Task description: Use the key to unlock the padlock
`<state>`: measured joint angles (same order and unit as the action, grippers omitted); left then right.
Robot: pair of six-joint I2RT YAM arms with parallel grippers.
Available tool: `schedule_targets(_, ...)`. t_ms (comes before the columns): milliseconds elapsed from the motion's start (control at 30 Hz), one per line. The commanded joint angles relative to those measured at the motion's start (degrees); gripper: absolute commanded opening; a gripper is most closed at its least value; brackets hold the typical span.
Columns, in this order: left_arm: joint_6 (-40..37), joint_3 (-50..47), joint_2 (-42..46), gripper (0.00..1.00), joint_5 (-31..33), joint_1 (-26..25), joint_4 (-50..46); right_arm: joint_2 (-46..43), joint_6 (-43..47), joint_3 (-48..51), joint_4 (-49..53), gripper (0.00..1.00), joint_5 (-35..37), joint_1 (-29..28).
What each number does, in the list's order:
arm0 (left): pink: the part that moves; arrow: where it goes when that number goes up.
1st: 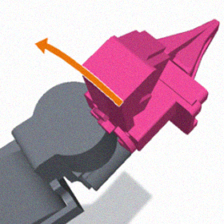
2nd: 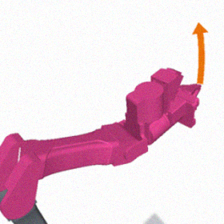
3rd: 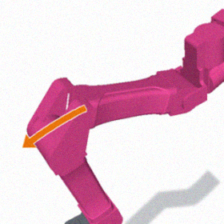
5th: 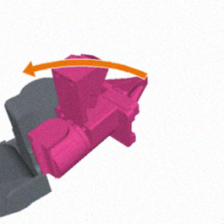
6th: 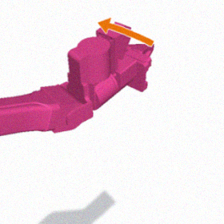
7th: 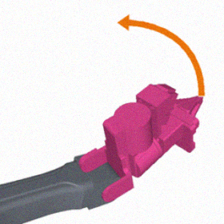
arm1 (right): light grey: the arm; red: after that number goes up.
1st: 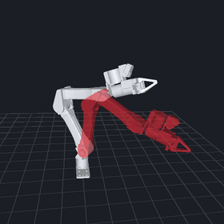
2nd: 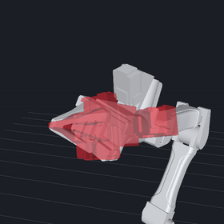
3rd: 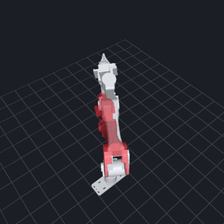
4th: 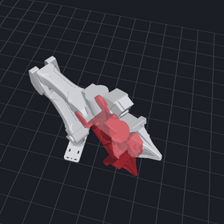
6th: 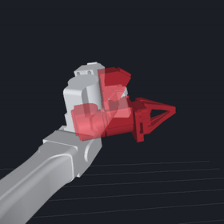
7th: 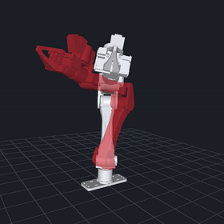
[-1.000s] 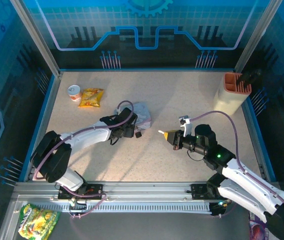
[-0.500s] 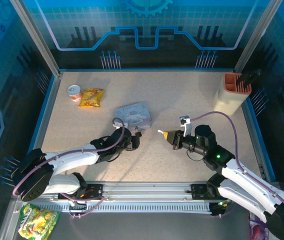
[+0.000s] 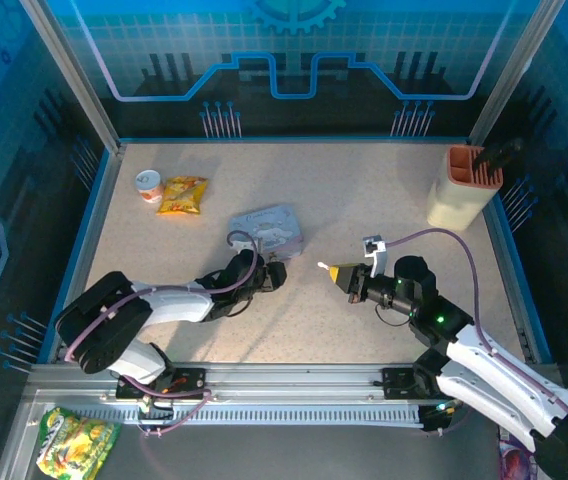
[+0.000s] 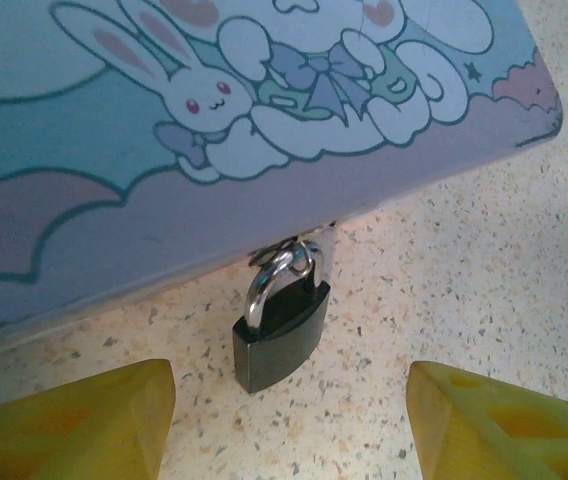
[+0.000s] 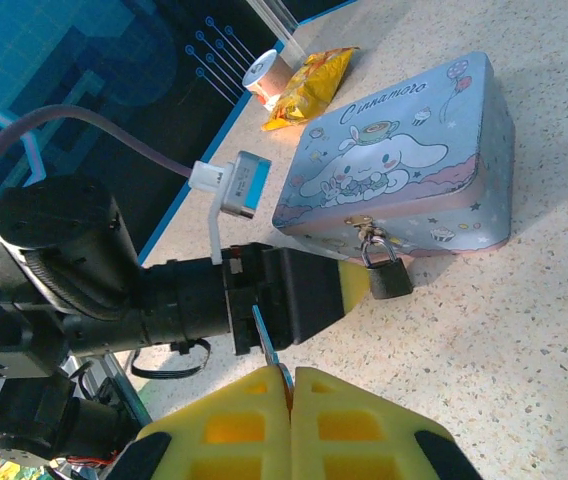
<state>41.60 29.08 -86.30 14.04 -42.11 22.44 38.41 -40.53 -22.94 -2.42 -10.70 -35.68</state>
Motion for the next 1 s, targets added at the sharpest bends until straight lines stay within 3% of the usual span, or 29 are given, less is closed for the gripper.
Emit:
schedule_targets(0,1.6,0.1,-2.4,0.61,-0.8,0.6,5.2,-0.6,-0.4,0.4,-0.3,0.00,-0.1,-1.0)
schedule_targets(567,4.1,2.5,-13.5,0.47,-2.0,2.6,12.5,-0.8,-1.3,1.1,-1.0,0.00,-0.3,-1.1)
schedule_targets(967,3.4,2.5,-13.3,0.30,-3.6,2.5,13.4,0.9,-4.1,2.3,-3.3,0.00,-0.2,-1.2)
